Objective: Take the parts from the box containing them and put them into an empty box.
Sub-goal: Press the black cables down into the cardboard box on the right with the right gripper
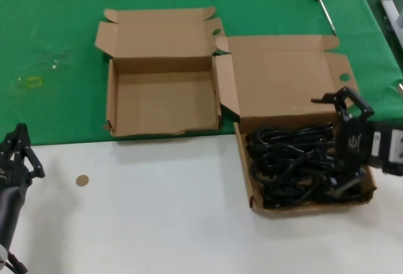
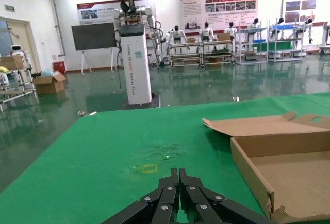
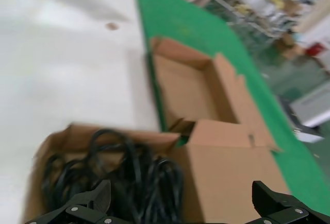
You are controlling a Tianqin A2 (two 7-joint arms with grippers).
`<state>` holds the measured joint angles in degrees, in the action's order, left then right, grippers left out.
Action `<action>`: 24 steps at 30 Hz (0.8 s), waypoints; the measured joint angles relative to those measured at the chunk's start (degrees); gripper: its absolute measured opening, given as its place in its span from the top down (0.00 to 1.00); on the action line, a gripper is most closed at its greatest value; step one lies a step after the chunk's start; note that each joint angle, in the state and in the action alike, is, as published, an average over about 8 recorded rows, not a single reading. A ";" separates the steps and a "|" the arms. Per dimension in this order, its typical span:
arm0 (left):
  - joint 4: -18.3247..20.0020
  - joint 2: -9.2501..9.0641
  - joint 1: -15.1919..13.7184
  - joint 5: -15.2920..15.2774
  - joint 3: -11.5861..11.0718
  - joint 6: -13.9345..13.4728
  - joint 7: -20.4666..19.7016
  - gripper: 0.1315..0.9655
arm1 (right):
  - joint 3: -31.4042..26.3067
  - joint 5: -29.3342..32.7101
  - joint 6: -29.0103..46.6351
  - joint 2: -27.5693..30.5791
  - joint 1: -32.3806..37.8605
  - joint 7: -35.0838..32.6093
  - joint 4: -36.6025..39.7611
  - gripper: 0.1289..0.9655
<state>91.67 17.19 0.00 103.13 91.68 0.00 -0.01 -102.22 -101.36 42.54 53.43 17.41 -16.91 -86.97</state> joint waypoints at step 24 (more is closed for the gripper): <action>0.00 0.00 0.00 -0.01 0.00 0.00 -0.04 0.98 | -6.71 8.21 10.92 -3.50 12.55 -9.01 12.17 0.06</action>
<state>91.67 17.19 0.00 103.11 91.68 0.00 -0.05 -108.93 -93.15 53.45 49.93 29.96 -25.92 -74.79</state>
